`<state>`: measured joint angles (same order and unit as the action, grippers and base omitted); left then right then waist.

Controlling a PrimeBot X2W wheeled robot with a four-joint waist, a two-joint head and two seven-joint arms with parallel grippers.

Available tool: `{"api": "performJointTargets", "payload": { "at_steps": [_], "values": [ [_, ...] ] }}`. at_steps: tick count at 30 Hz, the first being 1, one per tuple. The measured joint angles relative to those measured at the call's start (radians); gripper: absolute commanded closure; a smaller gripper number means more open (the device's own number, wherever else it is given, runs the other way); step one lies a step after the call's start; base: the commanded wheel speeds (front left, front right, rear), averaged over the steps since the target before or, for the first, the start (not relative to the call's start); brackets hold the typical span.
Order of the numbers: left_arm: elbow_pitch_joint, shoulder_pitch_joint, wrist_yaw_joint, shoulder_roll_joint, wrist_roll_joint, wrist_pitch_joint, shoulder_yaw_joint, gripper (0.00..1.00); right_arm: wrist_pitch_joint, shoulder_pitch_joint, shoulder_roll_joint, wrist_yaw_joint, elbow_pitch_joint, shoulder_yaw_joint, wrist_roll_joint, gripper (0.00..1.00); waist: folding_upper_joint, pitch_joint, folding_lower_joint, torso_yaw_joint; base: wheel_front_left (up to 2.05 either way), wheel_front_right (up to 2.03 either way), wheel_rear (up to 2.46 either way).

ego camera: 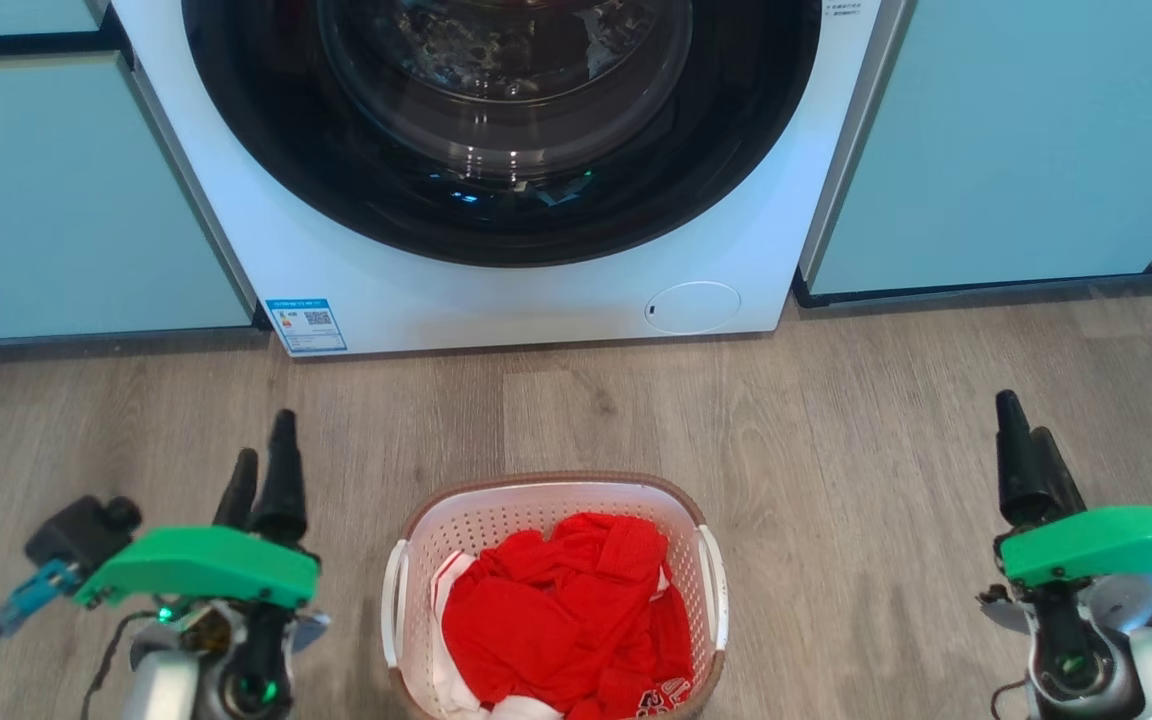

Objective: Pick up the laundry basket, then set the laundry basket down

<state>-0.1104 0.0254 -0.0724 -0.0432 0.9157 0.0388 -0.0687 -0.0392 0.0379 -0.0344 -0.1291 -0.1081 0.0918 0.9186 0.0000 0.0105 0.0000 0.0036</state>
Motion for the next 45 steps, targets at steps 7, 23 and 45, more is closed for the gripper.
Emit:
{"api": "performJointTargets", "payload": {
  "at_steps": [7, 23, 45],
  "values": [
    [-0.034, 0.003, -0.036, -0.033, -0.087, 0.017, -0.092, 0.00, -0.019, 0.000, 0.000, 0.000, 0.000, -0.026, -0.107, 0.00, 0.0000, -0.004, 0.0000, -0.001, 0.00, 0.00, 0.00],
    [-0.134, 0.047, -0.060, -0.077, -0.260, 0.064, -0.229, 0.00, -0.066, 0.000, -0.001, 0.000, -0.013, -0.077, -0.362, 0.00, 0.0000, -0.008, 0.0000, -0.002, 0.00, 0.00, 0.00],
    [-0.187, 0.085, 0.039, -0.040, -0.400, 0.123, -0.270, 0.00, -0.127, 0.022, -0.002, 0.000, -0.034, -0.139, -0.588, 0.00, 0.0000, -0.015, 0.0000, -0.002, 0.00, 0.00, 0.00]
  ]
}}
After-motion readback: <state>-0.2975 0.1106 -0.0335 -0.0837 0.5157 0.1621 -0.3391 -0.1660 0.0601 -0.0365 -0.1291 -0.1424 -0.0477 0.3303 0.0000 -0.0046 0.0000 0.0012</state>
